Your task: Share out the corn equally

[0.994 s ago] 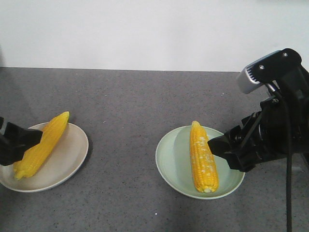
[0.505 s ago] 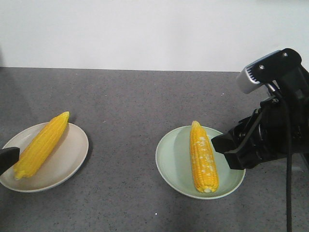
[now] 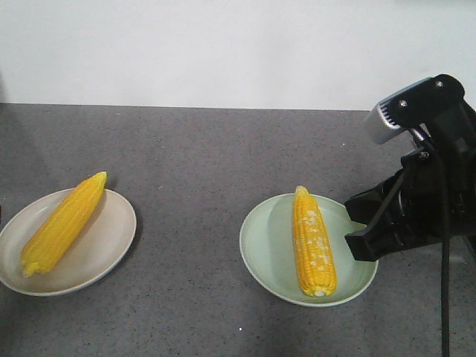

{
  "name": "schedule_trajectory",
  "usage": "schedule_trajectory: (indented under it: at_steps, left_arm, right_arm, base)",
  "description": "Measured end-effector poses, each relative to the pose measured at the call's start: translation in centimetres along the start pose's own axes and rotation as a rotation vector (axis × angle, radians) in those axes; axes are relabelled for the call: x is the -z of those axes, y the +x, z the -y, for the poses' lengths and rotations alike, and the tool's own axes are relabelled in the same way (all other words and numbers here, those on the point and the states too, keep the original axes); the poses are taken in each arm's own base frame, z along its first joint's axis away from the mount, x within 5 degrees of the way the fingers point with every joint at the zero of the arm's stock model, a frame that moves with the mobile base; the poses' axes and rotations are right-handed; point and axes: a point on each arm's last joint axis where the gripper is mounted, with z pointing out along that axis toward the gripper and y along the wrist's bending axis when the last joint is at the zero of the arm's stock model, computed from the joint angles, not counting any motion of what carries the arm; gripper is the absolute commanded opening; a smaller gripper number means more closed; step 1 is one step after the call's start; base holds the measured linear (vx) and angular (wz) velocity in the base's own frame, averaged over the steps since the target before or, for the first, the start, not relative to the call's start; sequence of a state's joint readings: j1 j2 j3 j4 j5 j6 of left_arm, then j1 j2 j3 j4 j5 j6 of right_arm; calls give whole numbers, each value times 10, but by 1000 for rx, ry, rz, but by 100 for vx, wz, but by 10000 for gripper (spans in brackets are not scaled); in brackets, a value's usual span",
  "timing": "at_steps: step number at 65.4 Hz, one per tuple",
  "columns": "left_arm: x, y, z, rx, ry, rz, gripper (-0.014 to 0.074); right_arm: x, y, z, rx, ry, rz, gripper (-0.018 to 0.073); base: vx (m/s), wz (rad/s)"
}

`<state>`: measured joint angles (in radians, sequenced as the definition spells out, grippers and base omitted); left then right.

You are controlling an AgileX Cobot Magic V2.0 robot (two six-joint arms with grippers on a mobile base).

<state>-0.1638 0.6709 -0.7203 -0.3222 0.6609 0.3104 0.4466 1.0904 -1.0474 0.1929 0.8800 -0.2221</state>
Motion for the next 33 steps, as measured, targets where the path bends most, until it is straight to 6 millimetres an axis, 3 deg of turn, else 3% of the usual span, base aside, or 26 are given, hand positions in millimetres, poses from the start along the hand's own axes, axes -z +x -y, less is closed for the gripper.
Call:
schedule_trajectory:
  at_steps: [33]
  left_arm:
    - [0,0,0,0,0,0,-7]
  right_arm:
    - [0,3,-2,-11,-21,-38,-8]
  base:
    - [0,0]
